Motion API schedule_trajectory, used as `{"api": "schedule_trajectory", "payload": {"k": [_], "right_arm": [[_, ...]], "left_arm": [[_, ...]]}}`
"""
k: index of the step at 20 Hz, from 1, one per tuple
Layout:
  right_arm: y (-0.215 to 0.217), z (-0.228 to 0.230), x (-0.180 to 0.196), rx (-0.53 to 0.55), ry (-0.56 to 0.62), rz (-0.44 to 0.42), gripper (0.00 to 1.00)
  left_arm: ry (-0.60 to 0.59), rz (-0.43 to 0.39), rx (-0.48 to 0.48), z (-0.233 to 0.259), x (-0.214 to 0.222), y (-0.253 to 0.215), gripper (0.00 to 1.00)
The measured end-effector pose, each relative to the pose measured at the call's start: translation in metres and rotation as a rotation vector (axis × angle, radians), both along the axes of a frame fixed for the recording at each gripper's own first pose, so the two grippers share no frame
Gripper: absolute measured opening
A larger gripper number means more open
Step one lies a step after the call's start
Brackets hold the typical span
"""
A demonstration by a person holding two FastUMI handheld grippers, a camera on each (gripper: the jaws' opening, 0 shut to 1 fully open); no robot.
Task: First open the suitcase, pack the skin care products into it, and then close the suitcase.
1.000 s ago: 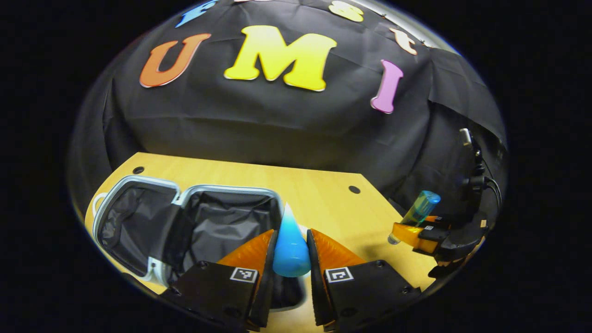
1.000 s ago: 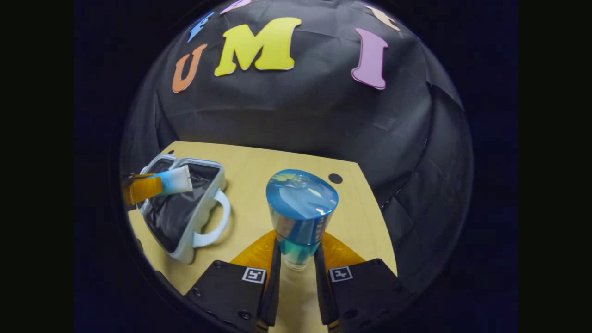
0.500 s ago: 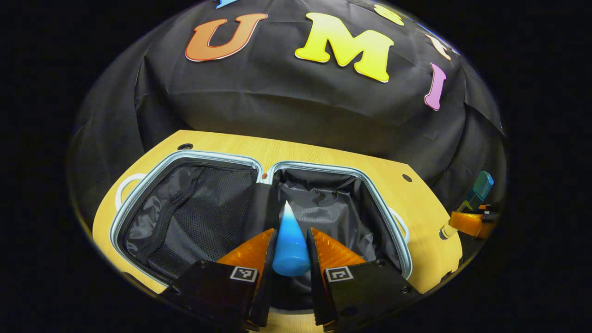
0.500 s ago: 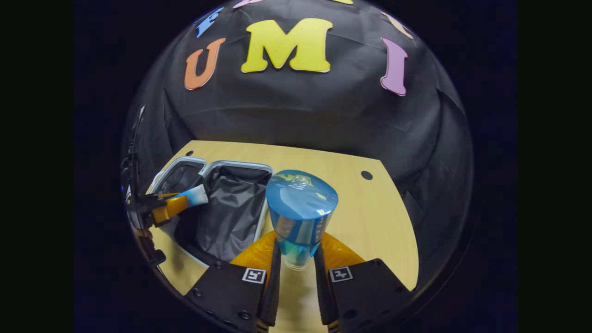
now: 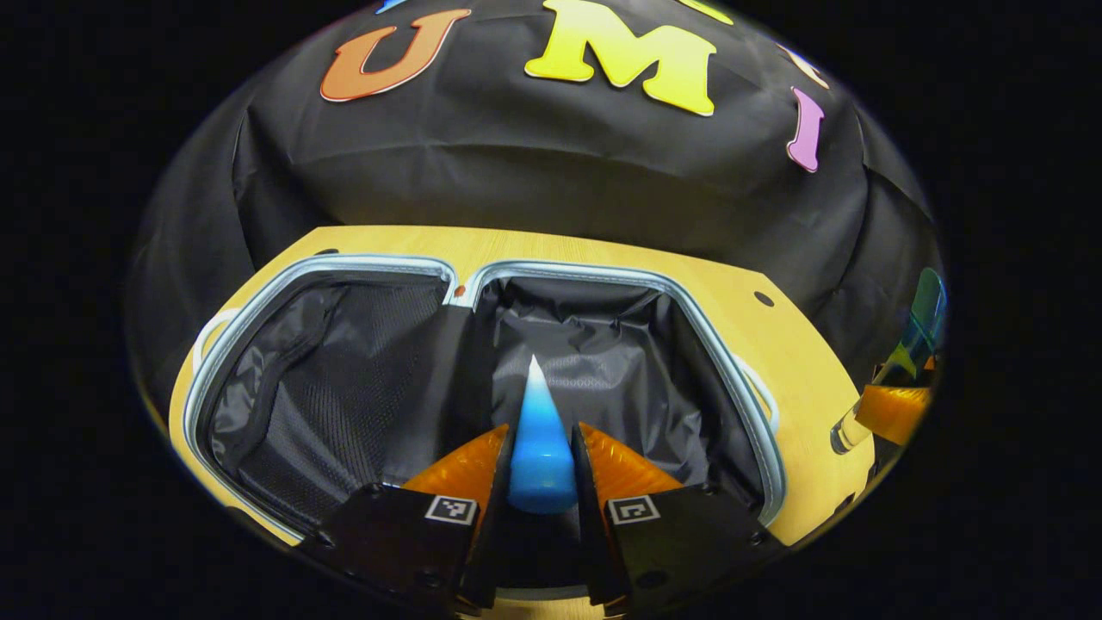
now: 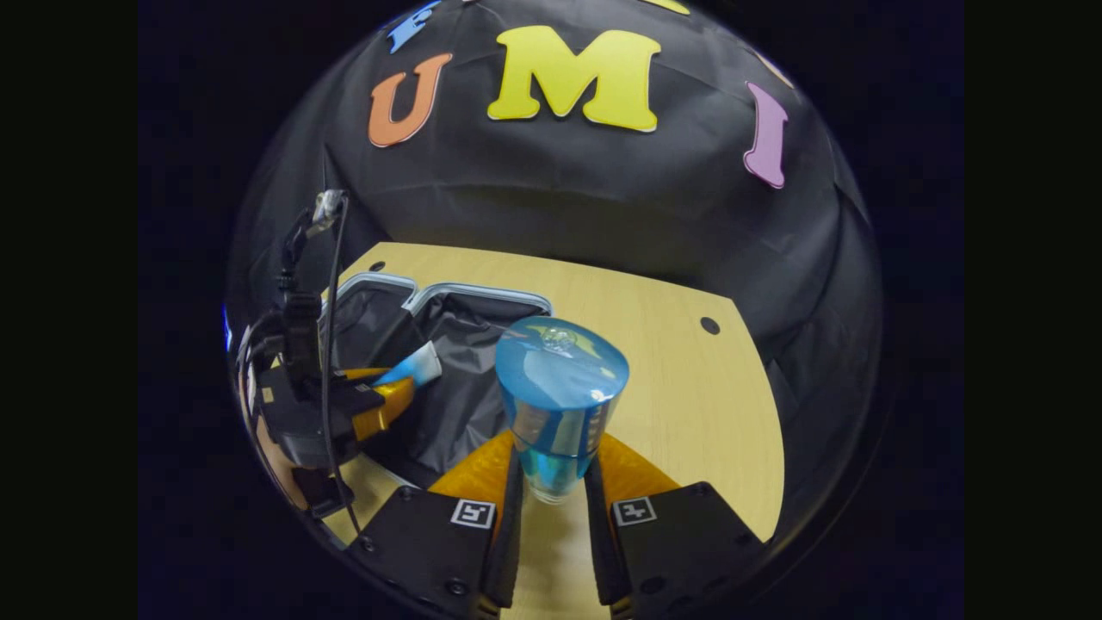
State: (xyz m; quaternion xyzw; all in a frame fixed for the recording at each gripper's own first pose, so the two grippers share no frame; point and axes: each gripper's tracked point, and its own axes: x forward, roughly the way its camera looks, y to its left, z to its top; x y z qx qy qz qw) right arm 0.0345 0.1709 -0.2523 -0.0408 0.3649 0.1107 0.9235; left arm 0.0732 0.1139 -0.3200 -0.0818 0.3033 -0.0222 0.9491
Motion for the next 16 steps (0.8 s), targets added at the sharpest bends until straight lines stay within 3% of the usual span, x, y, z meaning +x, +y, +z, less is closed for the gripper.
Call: {"api": "schedule_trajectory", "payload": {"k": [1, 2, 6, 8, 9, 10, 11, 15, 16], "right_arm": [[0.002, -0.002, 0.001, -0.002, 0.007, 0.008, 0.31], [0.005, -0.004, 0.002, -0.004, 0.016, 0.016, 0.33], [0.023, -0.011, 0.003, 0.01, 0.055, 0.05, 0.31], [0.034, -0.016, 0.004, 0.015, 0.081, 0.078, 0.33], [0.041, -0.02, 0.004, 0.015, 0.098, 0.093, 0.33], [0.046, -0.025, 0.006, 0.016, 0.116, 0.103, 0.33], [0.05, -0.032, 0.008, 0.018, 0.134, 0.108, 0.33], [0.075, -0.06, 0.008, 0.024, 0.219, 0.11, 0.33], [0.08, -0.066, 0.007, 0.028, 0.248, 0.105, 0.33]], "left_arm": [[0.01, 0.002, 0.0, -0.003, -0.002, 0.0, 0.53], [0.016, 0.01, 0.005, -0.004, -0.002, 0.004, 0.45], [0.034, 0.01, -0.014, -0.004, -0.004, 0.002, 0.47], [0.017, 0.018, -0.018, 0.008, -0.009, 0.002, 0.57], [-0.005, 0.017, -0.021, 0.018, -0.012, 0.003, 0.74], [-0.028, 0.017, -0.021, 0.027, -0.015, 0.005, 0.58], [-0.052, 0.018, -0.019, 0.037, -0.019, 0.008, 0.74], [-0.116, 0.03, 0.057, 0.057, -0.038, 0.039, 0.82], [-0.123, 0.035, 0.07, 0.058, -0.043, 0.046, 0.94]]}}
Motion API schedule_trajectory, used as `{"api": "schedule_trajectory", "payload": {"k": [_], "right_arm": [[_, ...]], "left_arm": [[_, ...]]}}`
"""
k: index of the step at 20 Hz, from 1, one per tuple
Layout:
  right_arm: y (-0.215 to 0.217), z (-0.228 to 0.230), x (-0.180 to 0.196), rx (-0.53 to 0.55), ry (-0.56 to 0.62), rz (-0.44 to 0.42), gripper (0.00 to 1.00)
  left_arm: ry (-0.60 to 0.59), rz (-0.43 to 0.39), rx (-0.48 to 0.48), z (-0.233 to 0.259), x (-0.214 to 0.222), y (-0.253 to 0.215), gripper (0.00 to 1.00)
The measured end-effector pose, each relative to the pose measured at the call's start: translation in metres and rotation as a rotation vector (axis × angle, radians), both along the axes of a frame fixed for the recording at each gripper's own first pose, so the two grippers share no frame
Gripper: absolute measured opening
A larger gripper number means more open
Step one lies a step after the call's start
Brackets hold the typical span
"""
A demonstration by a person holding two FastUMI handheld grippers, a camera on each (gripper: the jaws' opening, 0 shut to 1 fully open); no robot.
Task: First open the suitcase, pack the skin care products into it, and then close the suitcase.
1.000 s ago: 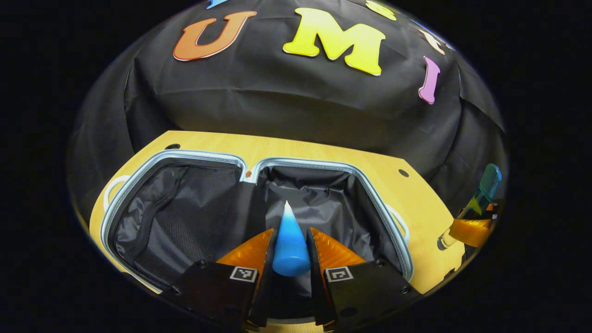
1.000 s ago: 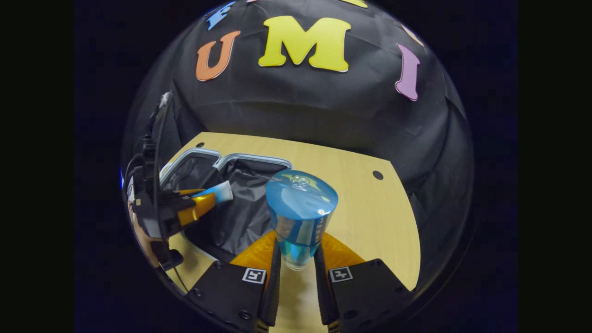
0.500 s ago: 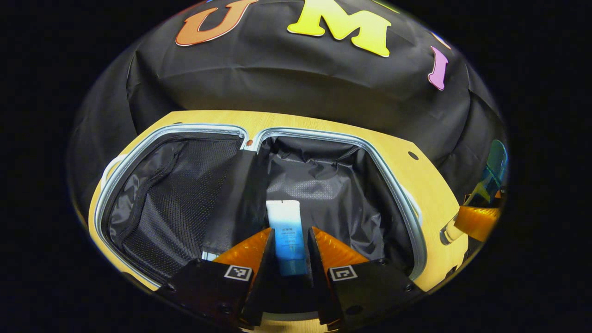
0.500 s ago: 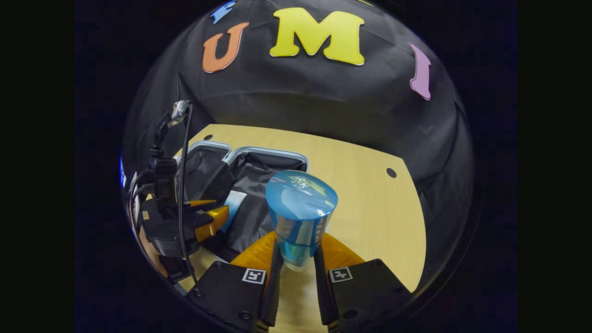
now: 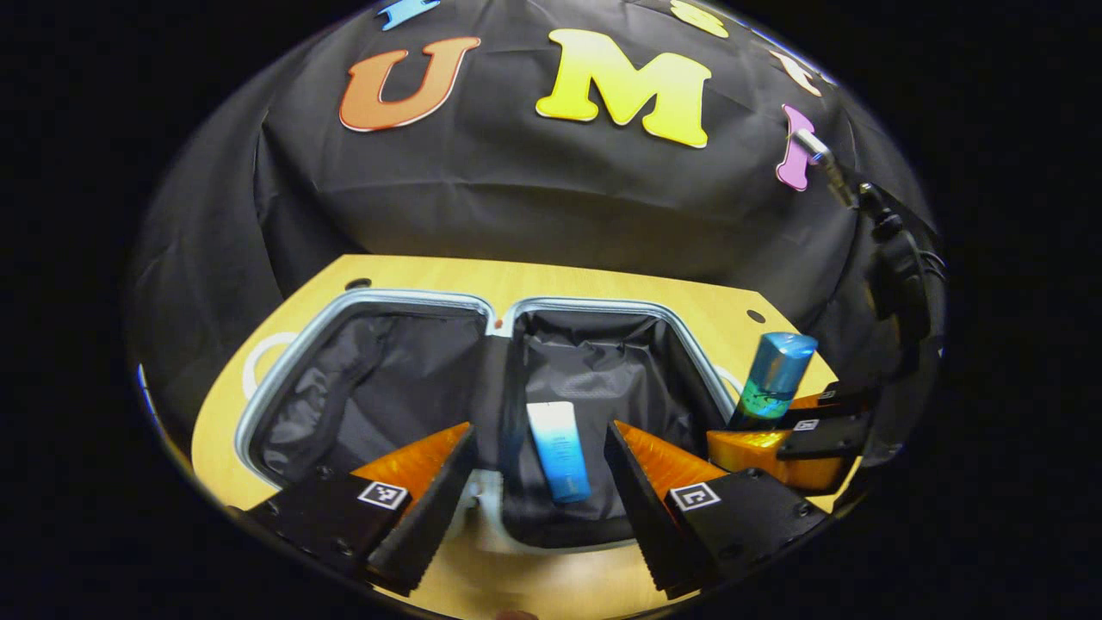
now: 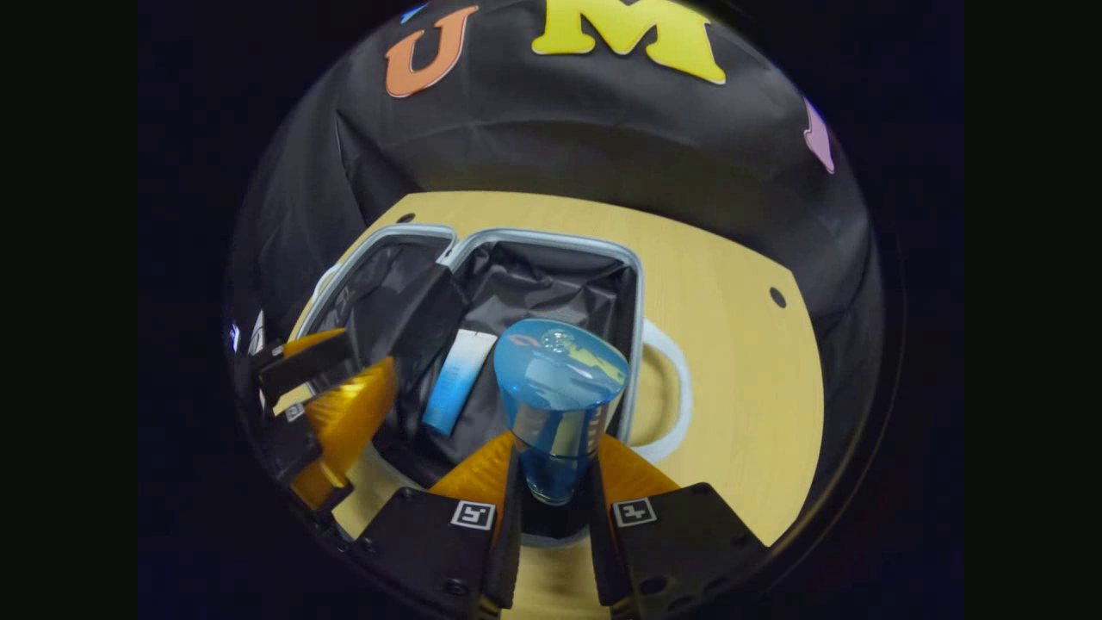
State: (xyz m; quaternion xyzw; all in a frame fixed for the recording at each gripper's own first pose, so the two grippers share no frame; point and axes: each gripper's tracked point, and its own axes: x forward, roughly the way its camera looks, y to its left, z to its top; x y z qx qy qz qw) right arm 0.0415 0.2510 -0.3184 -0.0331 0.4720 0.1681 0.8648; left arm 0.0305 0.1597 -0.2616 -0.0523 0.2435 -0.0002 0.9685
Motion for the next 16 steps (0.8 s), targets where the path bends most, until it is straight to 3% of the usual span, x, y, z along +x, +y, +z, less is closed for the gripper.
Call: {"api": "schedule_trajectory", "payload": {"k": [3, 5, 10, 16], "right_arm": [[0.011, -0.019, -0.007, 0.013, 0.093, -0.021, 0.33], [0.018, -0.032, -0.007, 0.013, 0.155, -0.064, 0.33], [0.028, -0.045, 0.016, 0.032, 0.211, -0.179, 0.33], [0.031, -0.063, 0.023, -0.004, 0.244, -0.241, 0.33]], "left_arm": [[-0.02, 0.02, 0.008, 0.004, -0.015, 0.026, 1.0], [-0.042, 0.06, 0.006, 0.007, -0.025, 0.054, 0.96], [-0.018, 0.161, -0.032, -0.007, -0.041, 0.111, 0.96], [0.003, 0.252, -0.06, -0.017, -0.056, 0.163, 0.96]]}}
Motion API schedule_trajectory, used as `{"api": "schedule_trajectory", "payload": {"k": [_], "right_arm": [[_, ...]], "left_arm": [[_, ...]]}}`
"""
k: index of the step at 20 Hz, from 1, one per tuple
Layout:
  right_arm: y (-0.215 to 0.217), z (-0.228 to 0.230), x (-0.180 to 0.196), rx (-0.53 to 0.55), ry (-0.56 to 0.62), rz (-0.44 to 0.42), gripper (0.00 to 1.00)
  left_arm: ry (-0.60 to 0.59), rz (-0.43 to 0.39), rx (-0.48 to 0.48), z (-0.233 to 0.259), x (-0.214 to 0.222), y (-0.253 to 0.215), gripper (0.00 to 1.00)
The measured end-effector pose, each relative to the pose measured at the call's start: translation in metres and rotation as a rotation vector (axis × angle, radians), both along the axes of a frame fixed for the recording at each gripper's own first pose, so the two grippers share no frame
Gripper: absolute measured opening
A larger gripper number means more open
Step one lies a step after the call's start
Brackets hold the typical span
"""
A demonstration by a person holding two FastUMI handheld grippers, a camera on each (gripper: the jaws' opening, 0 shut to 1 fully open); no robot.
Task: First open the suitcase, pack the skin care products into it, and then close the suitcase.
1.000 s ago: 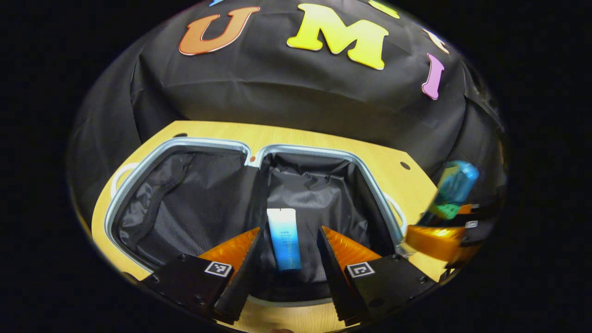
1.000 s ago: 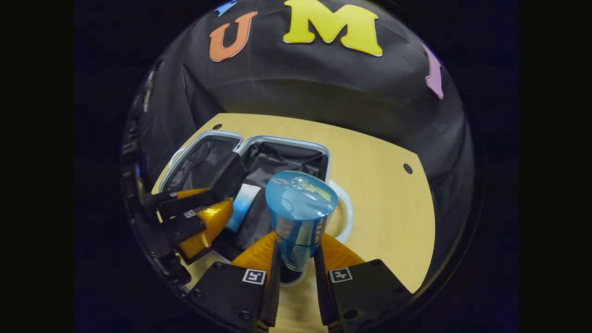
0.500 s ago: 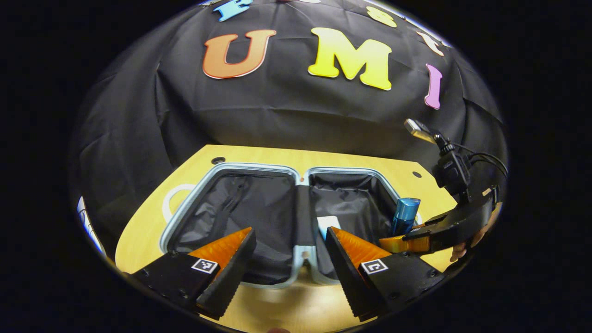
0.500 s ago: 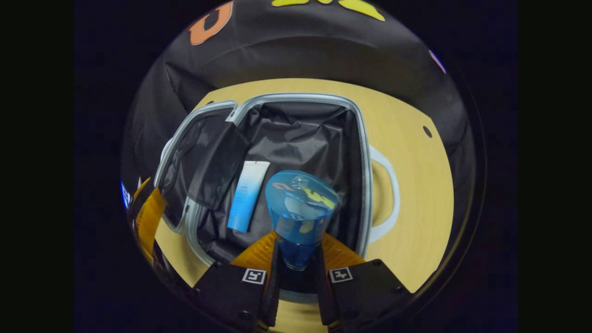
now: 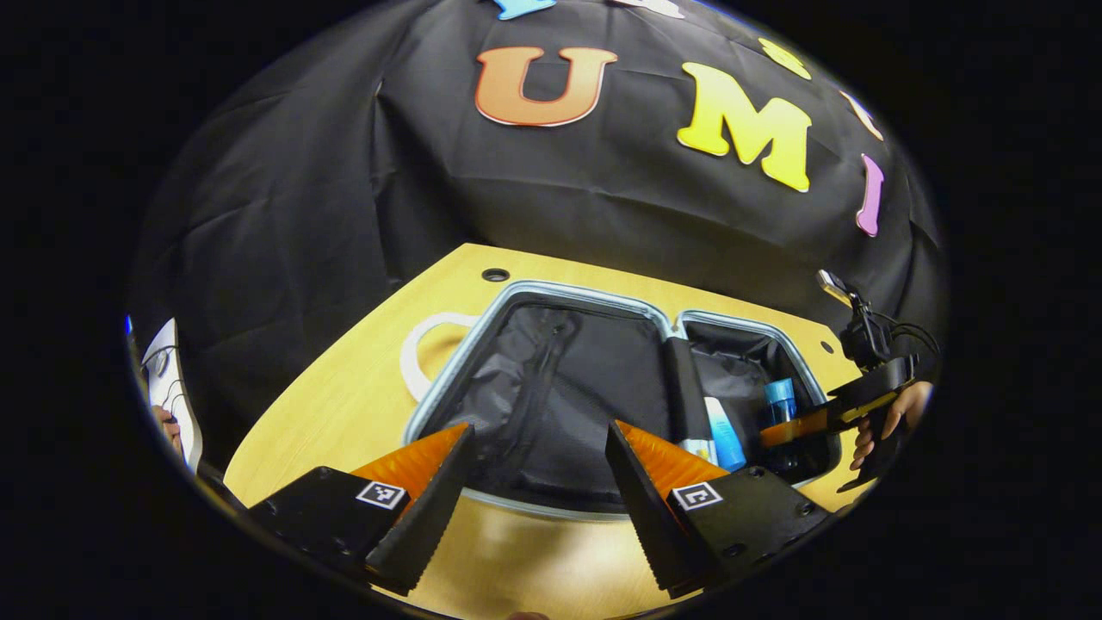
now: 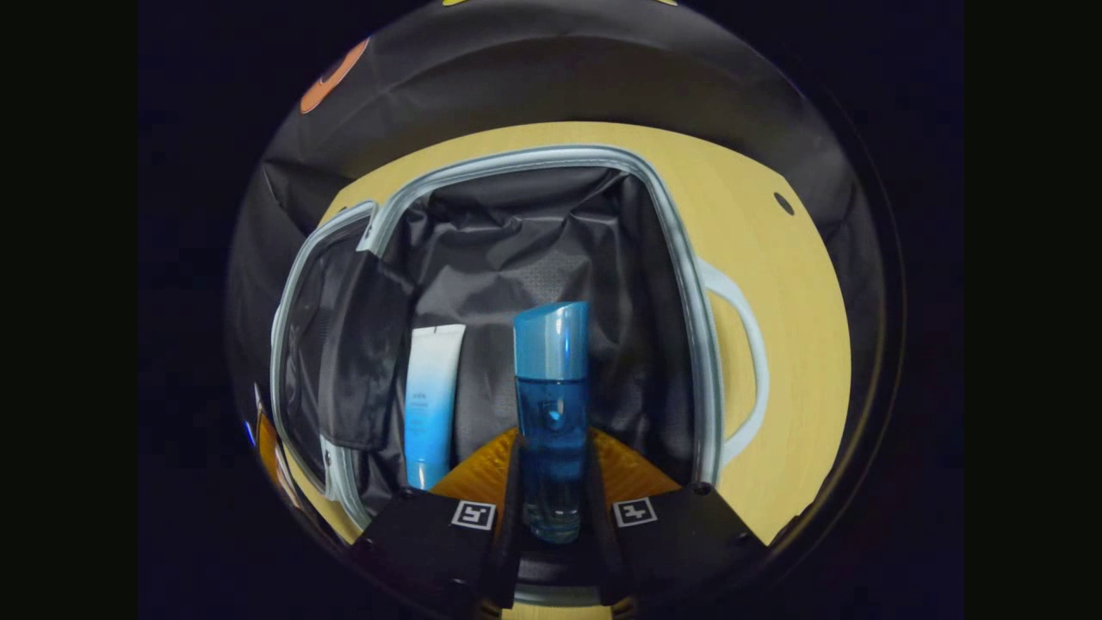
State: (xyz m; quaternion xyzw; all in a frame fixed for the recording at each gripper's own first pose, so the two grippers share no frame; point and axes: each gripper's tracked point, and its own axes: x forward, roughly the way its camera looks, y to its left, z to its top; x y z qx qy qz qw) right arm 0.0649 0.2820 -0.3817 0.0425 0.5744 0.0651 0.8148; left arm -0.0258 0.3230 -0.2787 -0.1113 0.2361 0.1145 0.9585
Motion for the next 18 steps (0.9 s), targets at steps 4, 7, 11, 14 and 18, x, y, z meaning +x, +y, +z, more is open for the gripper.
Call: {"api": "schedule_trajectory", "payload": {"k": [4, 7, 11, 14, 18], "right_arm": [[0.004, -0.001, 0.001, -0.031, -0.011, 0.003, 0.36], [0.009, 0.001, 0.002, -0.031, -0.013, -0.005, 0.43], [0.016, 0.02, 0.003, -0.002, -0.053, -0.003, 0.66], [0.007, 0.06, 0.0, -0.013, -0.13, 0.059, 0.75], [-0.016, 0.128, -0.017, -0.012, -0.273, 0.121, 0.77]], "left_arm": [[-0.014, 0.046, -0.028, 0.001, -0.006, 0.036, 0.96], [-0.028, 0.088, -0.046, 0.001, -0.004, 0.069, 0.96], [-0.054, 0.134, -0.144, 0.002, 0.01, 0.104, 0.96], [-0.077, 0.155, -0.26, -0.004, 0.024, 0.123, 0.96], [-0.076, 0.197, -0.474, -0.031, 0.041, 0.134, 0.96]]}}
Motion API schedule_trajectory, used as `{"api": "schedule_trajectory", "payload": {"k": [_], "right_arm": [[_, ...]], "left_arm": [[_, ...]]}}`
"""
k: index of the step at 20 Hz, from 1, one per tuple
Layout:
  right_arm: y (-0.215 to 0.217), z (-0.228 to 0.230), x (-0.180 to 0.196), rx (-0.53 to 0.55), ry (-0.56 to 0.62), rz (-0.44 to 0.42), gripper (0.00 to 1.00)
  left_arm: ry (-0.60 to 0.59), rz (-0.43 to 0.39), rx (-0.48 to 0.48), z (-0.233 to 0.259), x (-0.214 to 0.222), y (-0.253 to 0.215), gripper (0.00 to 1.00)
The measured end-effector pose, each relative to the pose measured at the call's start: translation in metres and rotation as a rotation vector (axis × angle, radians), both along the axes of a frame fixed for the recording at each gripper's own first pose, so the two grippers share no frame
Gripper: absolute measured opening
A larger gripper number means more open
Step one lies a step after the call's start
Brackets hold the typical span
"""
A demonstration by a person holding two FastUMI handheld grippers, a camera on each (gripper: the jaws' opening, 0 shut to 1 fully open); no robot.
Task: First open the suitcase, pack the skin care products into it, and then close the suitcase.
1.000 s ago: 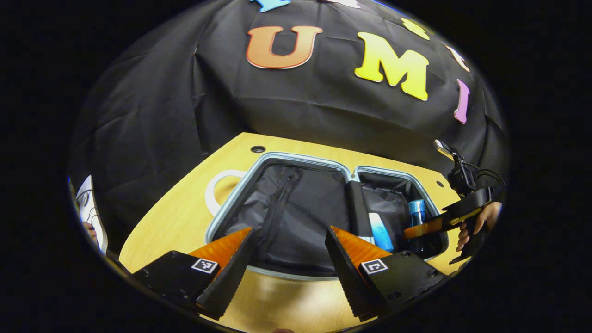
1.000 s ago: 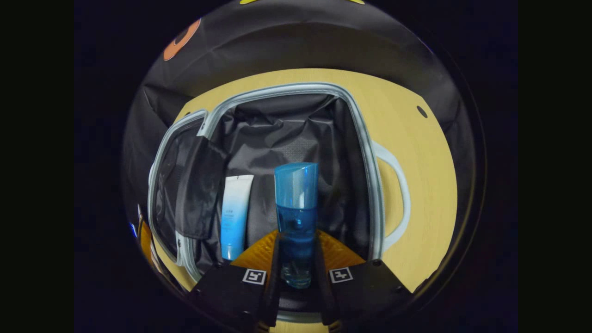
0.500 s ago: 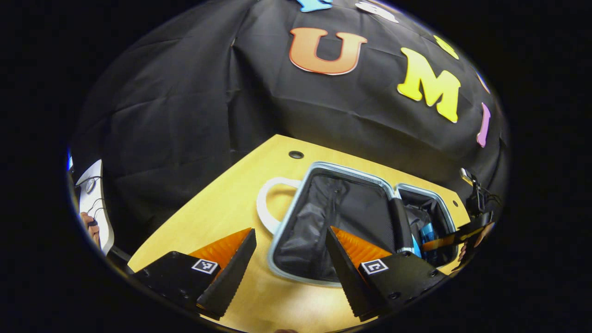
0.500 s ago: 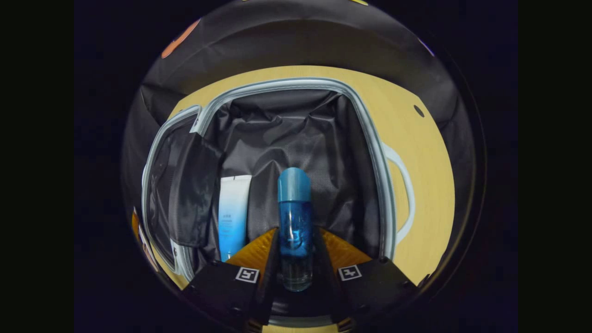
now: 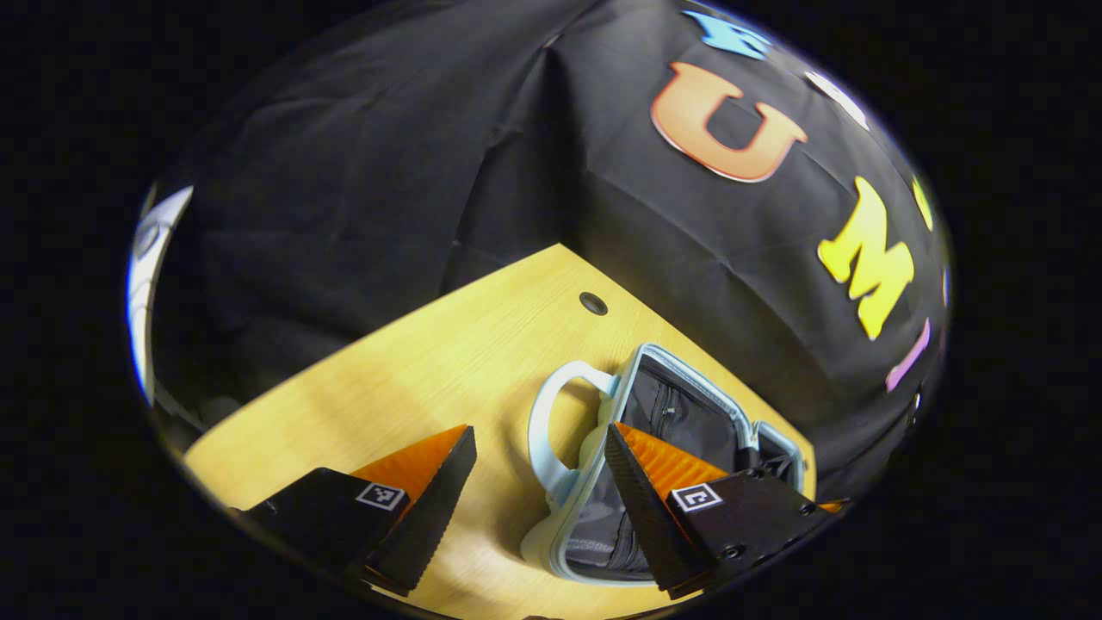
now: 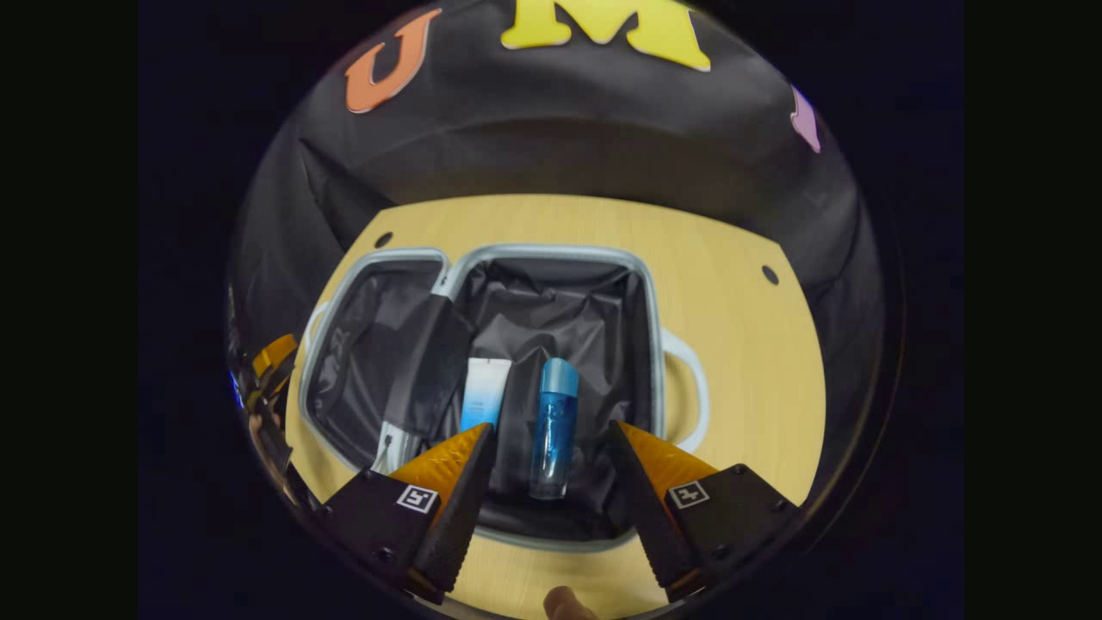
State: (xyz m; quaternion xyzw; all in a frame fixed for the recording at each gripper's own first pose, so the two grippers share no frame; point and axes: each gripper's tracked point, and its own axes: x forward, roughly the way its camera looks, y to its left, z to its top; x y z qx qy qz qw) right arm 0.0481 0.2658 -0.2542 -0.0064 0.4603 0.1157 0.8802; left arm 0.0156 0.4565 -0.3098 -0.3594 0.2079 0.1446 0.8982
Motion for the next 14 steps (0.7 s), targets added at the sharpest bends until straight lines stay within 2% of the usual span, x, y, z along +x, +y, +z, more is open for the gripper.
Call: {"api": "schedule_trajectory", "payload": {"k": [2, 4, 5, 6, 7, 8, 10, 11, 12, 13, 14], "right_arm": [[-0.02, 0.032, -0.016, -0.016, -0.06, 0.002, 0.79], [-0.04, 0.066, -0.033, -0.02, -0.119, -0.01, 0.79], [-0.052, 0.083, -0.041, -0.028, -0.158, -0.025, 0.79], [-0.064, 0.1, -0.048, -0.032, -0.202, -0.043, 0.8], [-0.076, 0.12, -0.056, -0.033, -0.251, -0.065, 0.81], [-0.09, 0.137, -0.063, -0.042, -0.3, -0.088, 0.81], [-0.113, 0.167, -0.075, -0.054, -0.384, -0.139, 0.8], [-0.124, 0.178, -0.081, -0.059, -0.415, -0.168, 0.79], [-0.133, 0.188, -0.087, -0.062, -0.442, -0.19, 0.81], [-0.141, 0.197, -0.092, -0.064, -0.466, -0.209, 0.81], [-0.15, 0.204, -0.096, -0.069, -0.491, -0.23, 0.81]], "left_arm": [[0.009, 0.007, -0.103, -0.019, 0.008, -0.003, 0.93], [0.008, -0.002, -0.144, -0.03, 0.013, -0.004, 0.89], [0.005, -0.007, -0.149, -0.032, 0.016, -0.005, 0.97], [0.012, -0.003, -0.144, -0.035, 0.019, -0.003, 0.79], [0.018, -0.005, -0.149, -0.039, 0.024, -0.003, 0.76], [0.017, -0.021, -0.179, -0.04, 0.027, -0.008, 0.55], [0.017, -0.031, -0.207, -0.041, 0.033, -0.014, 0.67], [0.015, -0.036, -0.213, -0.043, 0.04, -0.015, 0.5], [0.023, -0.029, -0.212, -0.043, 0.039, -0.013, 0.25], [0.019, -0.017, -0.213, -0.041, 0.043, -0.012, 0.18], [0.02, -0.022, -0.213, -0.039, 0.043, -0.012, 0.21]]}}
